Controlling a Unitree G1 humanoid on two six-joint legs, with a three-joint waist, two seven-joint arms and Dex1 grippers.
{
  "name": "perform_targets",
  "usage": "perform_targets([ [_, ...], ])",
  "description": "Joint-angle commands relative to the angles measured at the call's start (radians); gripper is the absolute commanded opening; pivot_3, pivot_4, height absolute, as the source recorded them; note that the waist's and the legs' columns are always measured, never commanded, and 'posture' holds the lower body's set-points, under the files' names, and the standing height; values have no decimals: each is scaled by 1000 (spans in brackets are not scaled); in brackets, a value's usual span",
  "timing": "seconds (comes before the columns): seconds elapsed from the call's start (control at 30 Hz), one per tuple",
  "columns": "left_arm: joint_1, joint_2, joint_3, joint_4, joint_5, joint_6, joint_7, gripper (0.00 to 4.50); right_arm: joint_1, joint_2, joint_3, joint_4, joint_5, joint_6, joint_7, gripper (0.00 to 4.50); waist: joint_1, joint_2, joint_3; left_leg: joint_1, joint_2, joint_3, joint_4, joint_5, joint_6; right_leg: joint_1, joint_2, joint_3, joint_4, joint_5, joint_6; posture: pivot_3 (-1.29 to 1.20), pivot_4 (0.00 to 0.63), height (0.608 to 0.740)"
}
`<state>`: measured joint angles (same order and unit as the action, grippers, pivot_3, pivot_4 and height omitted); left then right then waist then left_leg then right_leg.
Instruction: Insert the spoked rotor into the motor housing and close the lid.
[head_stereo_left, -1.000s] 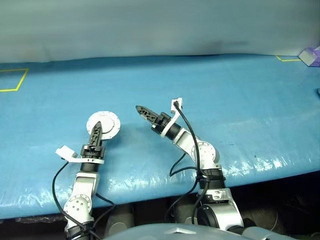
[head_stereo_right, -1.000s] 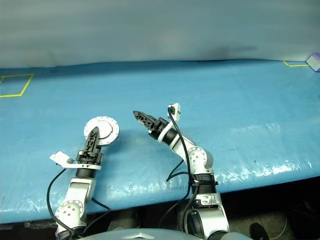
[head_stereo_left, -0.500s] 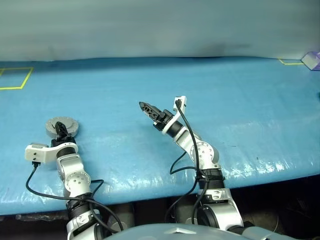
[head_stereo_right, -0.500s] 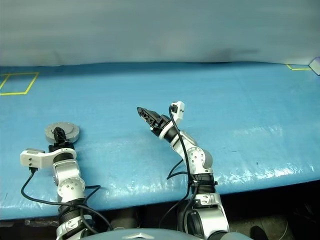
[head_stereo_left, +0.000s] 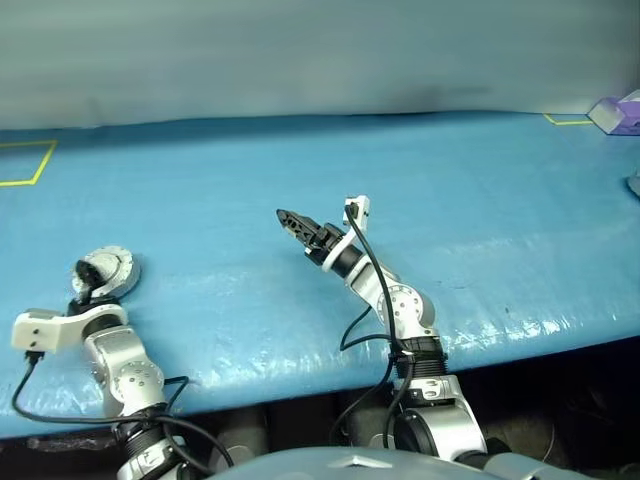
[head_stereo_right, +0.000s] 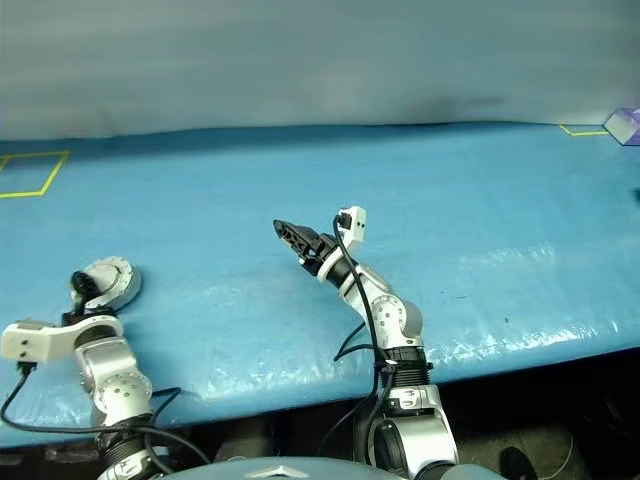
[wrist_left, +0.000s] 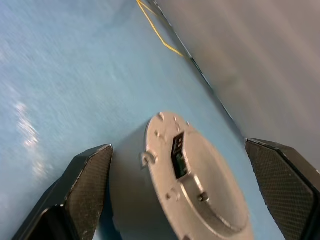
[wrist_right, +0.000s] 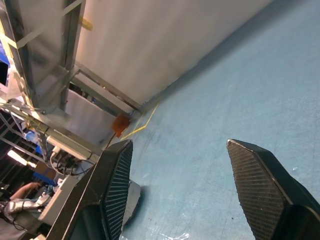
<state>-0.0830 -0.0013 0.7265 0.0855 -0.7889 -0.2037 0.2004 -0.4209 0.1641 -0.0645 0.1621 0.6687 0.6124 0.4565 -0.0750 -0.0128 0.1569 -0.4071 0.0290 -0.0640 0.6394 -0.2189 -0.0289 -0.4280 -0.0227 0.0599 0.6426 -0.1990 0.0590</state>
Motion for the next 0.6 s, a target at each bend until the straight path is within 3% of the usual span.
perform_targets([
  [0.03,-1,14,57,-22,94,-109,84,4435,30,37,41,-11,-4,-15,17,3194,8,0,0,0,0,0,0,0,0,0,0,0,0,0,0,0,150,740],
  [0.17,-6,22,45,-58,191,-183,92,4435,26,37,41,-17,-17,-53,33,3194,24,-1,0,-2,-1,-1,3,0,0,0,-1,0,-1,0,0,0,150,740],
  [0.3,16,45,-122,-158,200,-138,-113,4435,24,-10,80,-29,-86,-117,74,3194,30,-2,-1,-4,-2,-1,7,0,0,0,-1,0,-1,1,1,0,150,740],
  [0.43,89,218,-462,-274,300,64,-423,4435,38,-117,152,-79,-216,-264,147,3194,28,-1,0,-4,-2,0,6,0,0,0,-1,1,-1,1,1,0,150,740],
  [0.53,95,341,-610,-278,425,131,-538,4435,42,-191,178,-100,-270,-318,181,3194,15,0,1,-4,-3,2,5,0,0,-1,-1,4,-1,1,1,0,150,740],
  [0.6,97,420,-704,-267,521,157,-611,4435,46,-268,235,-82,-394,-398,175,3194,3,0,1,-2,-2,3,3,0,0,-1,0,5,-1,1,1,0,150,740],
])
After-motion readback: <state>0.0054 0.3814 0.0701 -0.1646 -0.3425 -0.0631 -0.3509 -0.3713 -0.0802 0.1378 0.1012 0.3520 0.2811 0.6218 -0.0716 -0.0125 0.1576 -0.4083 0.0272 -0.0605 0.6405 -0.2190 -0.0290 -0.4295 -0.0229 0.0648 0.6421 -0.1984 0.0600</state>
